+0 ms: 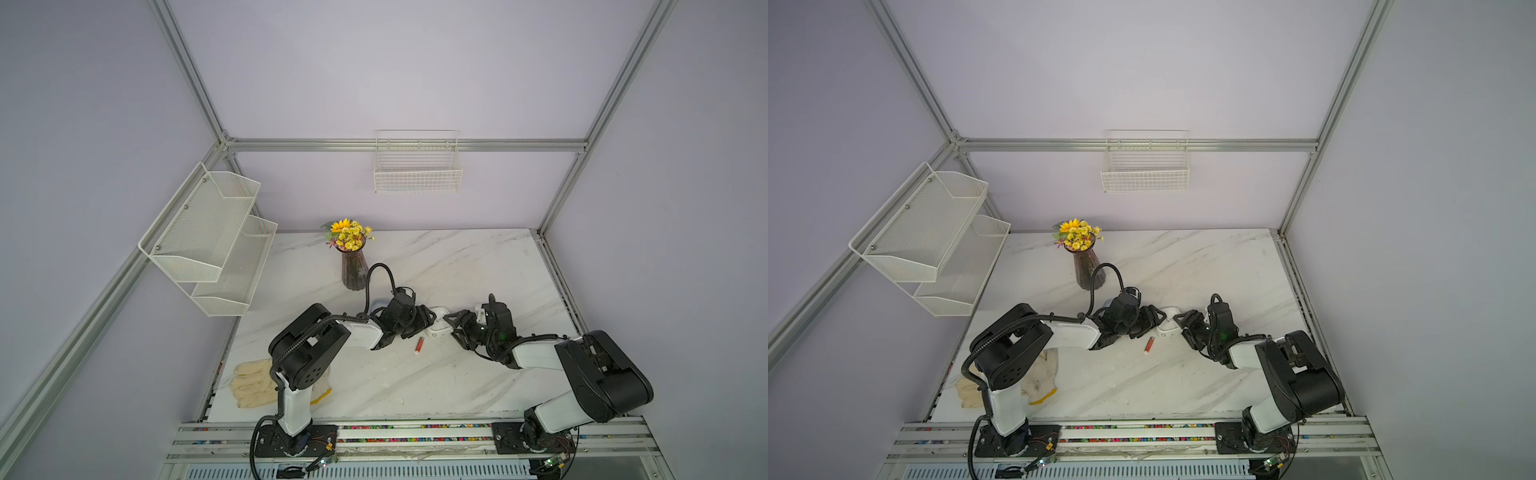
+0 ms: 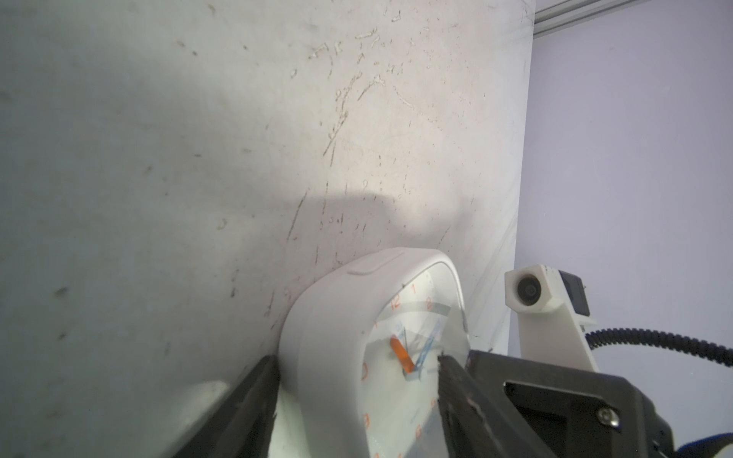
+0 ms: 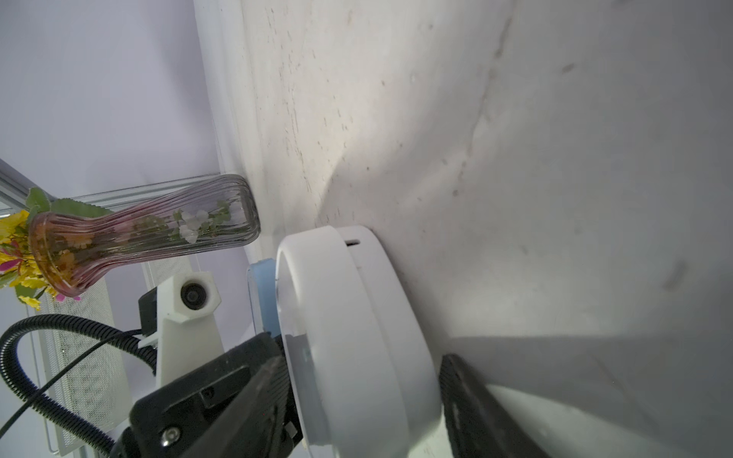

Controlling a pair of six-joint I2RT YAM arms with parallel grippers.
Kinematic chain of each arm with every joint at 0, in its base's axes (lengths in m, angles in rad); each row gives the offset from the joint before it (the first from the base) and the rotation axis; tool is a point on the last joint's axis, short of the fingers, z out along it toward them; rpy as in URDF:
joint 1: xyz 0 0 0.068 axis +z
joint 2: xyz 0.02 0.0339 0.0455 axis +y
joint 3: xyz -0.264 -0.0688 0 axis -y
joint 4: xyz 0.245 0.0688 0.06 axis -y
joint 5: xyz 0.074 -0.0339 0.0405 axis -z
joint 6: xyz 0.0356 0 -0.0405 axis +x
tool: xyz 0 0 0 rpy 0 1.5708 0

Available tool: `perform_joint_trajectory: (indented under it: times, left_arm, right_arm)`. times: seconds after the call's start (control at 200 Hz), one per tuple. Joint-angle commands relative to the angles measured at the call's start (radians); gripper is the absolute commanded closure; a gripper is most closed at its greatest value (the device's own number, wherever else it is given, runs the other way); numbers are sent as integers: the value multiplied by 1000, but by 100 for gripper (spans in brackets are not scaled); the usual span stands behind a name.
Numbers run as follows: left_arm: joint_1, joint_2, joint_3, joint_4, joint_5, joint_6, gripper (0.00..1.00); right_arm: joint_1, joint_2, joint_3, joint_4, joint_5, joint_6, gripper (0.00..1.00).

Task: Insert the battery into the alarm
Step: Adjust the alarm at the center of the board.

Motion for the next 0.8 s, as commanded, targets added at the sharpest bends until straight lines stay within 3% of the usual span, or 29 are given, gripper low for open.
perform_joint_trajectory:
  times: [0.0,0.645,0.795]
  left_arm:
    - [-10,-1,-22,-5,-20,-16,36]
    - [-17,30,-22,-4,-16,-18,42]
    - [-19,45,-12,-4,-7,-18,42]
  right_arm:
    - [21,24,-19,50,26,80,35]
    - [59,36,-88,393,135,207,39]
    - [67,88,-71,452,131,220,46]
